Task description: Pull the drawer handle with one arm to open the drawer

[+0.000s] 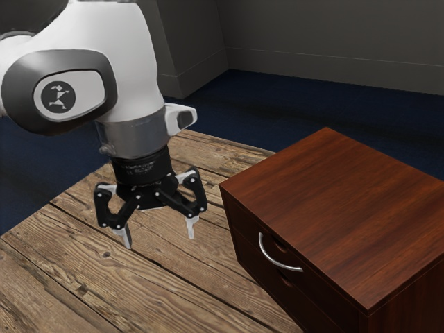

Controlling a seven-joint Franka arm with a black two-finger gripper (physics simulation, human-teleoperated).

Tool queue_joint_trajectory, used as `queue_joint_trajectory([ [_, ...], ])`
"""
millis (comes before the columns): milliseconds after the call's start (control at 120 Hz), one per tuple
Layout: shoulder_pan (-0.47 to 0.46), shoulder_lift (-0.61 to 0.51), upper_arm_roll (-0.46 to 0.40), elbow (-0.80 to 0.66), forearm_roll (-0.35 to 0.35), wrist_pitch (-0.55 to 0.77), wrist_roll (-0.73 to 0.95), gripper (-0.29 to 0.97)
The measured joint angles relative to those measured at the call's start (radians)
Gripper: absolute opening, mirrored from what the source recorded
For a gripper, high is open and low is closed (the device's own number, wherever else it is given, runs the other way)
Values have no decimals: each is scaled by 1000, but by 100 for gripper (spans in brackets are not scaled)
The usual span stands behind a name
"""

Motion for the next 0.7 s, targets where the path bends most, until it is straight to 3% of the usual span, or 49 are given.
queue_joint_trajectory([
  [200, -51, 41, 10, -22, -37, 134, -138, 68],
  [342, -85, 174, 10, 100, -54, 193, -209, 68],
  [483, -131, 116, 4, -47, -55, 333, -267, 68],
  [700, -137, 119, 5, -84, -46, 476, -353, 68],
])
